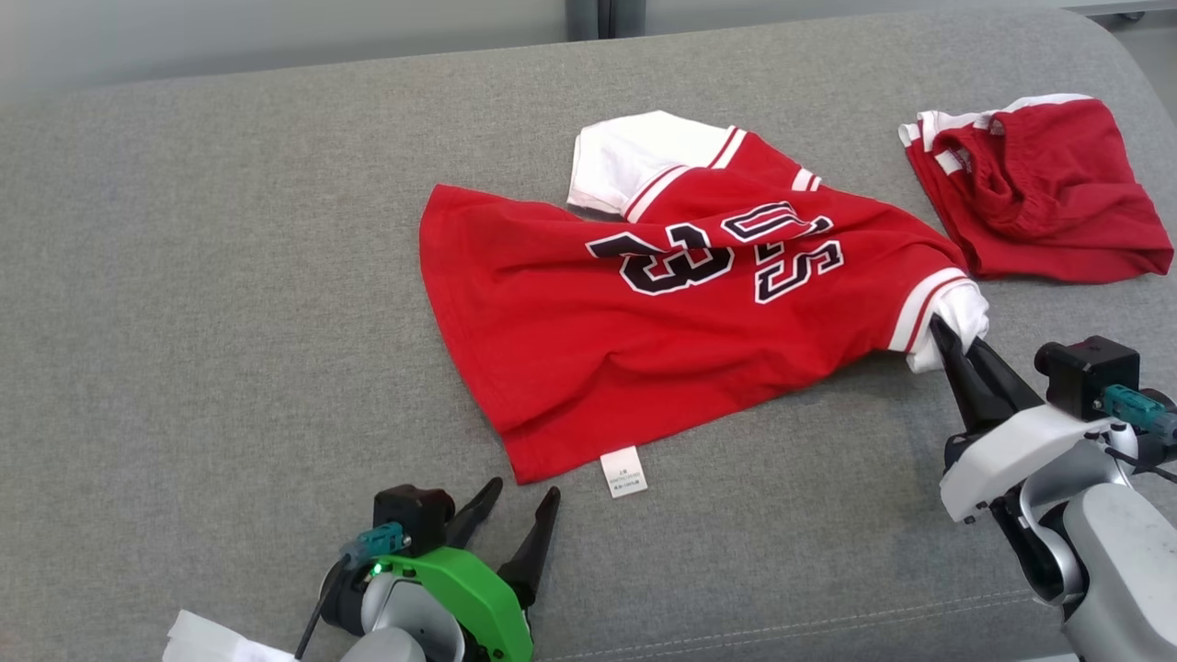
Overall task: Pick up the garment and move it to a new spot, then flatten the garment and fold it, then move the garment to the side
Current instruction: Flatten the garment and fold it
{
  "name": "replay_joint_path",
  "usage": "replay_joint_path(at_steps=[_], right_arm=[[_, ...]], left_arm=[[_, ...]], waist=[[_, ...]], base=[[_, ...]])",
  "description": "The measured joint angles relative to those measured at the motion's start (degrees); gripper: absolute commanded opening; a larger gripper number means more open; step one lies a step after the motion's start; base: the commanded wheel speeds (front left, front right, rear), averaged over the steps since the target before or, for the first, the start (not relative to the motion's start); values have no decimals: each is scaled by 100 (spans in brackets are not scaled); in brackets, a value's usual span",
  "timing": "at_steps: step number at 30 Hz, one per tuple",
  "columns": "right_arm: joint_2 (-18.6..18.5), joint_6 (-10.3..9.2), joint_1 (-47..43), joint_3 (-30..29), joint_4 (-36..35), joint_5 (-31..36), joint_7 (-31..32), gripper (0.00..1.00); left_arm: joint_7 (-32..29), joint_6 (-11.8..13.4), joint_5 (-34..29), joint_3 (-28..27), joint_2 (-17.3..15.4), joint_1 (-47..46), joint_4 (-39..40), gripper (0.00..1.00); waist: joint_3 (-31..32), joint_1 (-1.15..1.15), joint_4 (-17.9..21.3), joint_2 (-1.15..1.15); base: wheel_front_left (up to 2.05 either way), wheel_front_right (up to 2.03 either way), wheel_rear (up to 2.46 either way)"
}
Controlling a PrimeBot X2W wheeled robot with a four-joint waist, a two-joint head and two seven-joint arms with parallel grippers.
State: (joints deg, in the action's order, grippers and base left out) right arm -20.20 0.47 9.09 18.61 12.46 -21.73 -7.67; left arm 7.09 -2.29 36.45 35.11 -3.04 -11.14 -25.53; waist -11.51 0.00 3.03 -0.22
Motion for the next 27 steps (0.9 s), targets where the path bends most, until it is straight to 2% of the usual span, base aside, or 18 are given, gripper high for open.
replay_joint_path(at_steps=[8, 10, 11, 12, 13, 15, 18, 23, 27], right_arm=[[12, -1, 0, -1, -121, -2, 43, 0], [25, -4, 0, 1, -145, -2, 44, 0], [29, -4, -1, 1, -158, -2, 48, 0], [31, -4, -1, 1, -169, -2, 51, 0], [32, -5, -2, 1, -183, -3, 52, 0], [32, -8, -5, 1, -203, -3, 52, 0], [32, -18, -19, -1, -215, -4, 53, 0], [36, -52, -24, -2, -256, -7, 69, 0], [35, -58, -24, -15, -319, -11, 68, 0]], left_arm=[[4, -73, -91, 163, 13, -155, -53, 100], [9, -80, -92, 207, 16, -207, -86, 93], [9, -81, -92, 219, 16, -221, -107, 84], [10, -82, -93, 235, 18, -235, -133, 68], [30, -104, -103, 244, 19, -243, -147, 56], [57, -126, -125, 266, 20, -269, -169, 42], [62, -130, -133, 297, 21, -305, -186, 0], [346, -155, -134, 319, 27, -374, -167, 0], [637, -172, -116, 47, 31, -514, 43, 0]], waist=[[-37, 0, 16, 0], [-42, 0, 28, 0], [-44, 0, 35, 0], [-46, 0, 42, 0], [-47, 0, 48, 0], [-51, 0, 60, 0], [-54, 0, 68, 0], [-56, 0, 76, 0], [-47, 0, 60, 0]], base=[[0, 0, 0], [0, 0, 0], [0, 0, 0], [0, 0, 0], [0, 0, 0], [0, 0, 0], [0, 0, 0], [0, 0, 0], [0, 0, 0]])
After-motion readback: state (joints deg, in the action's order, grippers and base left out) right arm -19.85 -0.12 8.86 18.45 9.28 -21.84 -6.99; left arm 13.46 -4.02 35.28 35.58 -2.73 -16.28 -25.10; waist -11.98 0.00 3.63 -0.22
